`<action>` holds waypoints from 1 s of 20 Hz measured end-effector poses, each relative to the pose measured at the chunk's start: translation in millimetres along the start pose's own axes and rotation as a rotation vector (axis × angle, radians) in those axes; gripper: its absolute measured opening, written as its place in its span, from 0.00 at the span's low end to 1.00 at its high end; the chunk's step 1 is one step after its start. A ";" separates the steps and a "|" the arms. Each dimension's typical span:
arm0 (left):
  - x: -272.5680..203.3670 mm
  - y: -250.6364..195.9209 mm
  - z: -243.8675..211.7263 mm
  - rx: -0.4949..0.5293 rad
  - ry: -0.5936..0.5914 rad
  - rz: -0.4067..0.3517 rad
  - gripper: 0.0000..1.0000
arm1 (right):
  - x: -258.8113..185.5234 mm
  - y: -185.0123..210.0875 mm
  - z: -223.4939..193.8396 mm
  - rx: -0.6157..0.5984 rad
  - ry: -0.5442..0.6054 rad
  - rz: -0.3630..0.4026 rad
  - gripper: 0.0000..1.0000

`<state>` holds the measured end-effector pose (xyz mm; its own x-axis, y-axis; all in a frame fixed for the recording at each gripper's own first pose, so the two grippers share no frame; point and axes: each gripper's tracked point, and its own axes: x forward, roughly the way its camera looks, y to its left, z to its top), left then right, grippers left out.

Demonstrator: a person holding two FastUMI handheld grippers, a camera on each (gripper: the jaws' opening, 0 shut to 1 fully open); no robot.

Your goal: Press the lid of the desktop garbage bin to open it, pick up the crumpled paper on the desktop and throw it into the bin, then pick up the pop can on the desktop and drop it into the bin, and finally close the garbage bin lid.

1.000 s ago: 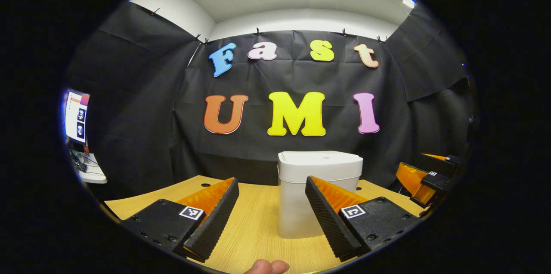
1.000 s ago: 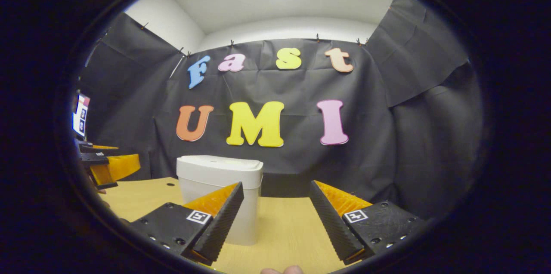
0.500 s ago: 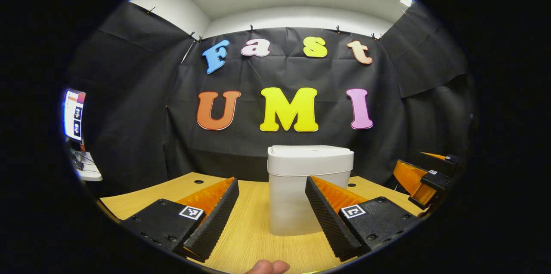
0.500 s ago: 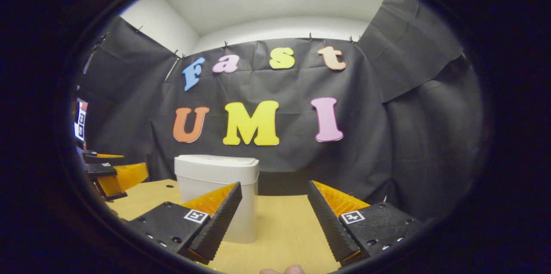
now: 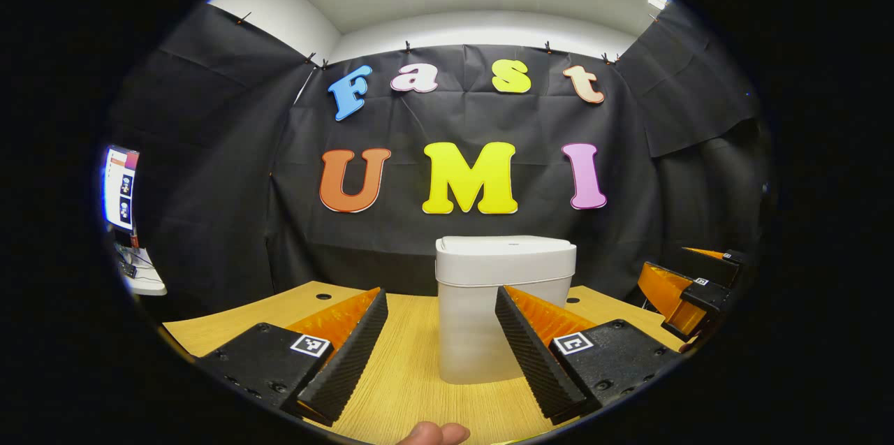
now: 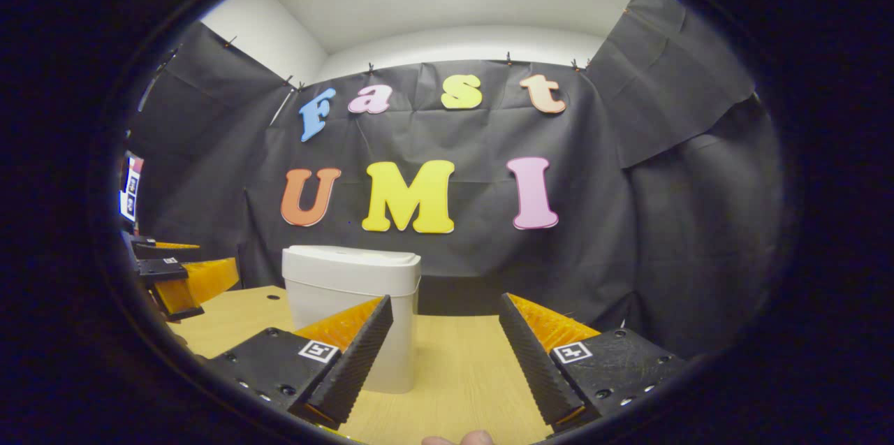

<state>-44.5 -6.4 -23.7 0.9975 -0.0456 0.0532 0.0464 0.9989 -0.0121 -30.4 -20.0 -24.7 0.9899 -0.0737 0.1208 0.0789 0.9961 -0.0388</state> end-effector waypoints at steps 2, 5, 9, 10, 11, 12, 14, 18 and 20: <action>0.6 2.1 1.6 0.006 -0.006 0.006 1.00 | -0.5 4.2 0.6 -0.008 -0.001 0.006 0.97; 0.2 0.5 3.9 0.001 -0.011 0.001 1.00 | 0.7 7.6 3.9 -0.005 -0.003 0.012 0.95; -2.4 0.5 4.6 0.011 -0.018 -0.005 1.00 | -2.7 11.1 2.1 -0.003 0.002 0.018 0.97; -2.2 0.7 4.2 0.009 -0.018 -0.005 1.00 | -3.1 12.3 0.5 0.001 0.009 0.020 0.95; -2.8 0.9 2.8 0.006 -0.014 -0.008 1.00 | -2.5 11.5 -0.7 0.004 0.013 0.020 0.97; -2.1 -0.5 3.3 0.004 -0.014 -0.011 1.00 | -2.4 12.1 -1.5 0.008 0.018 0.022 0.98; -2.6 -2.2 4.2 0.005 -0.012 -0.013 1.00 | -3.0 12.2 -2.7 0.014 0.023 0.021 0.95; -2.5 -4.6 4.1 0.010 -0.013 -0.016 1.00 | -3.6 10.1 -3.2 0.013 0.021 0.015 0.95; -2.2 -5.6 3.6 0.012 -0.011 -0.018 1.00 | -3.3 11.2 -2.8 0.009 0.019 0.015 0.95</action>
<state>-47.1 -11.9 -20.2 0.9959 -0.0635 0.0648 0.0636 0.9980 0.0004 -32.5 -8.7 -28.3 0.9931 -0.0593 0.1016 0.0628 0.9975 -0.0320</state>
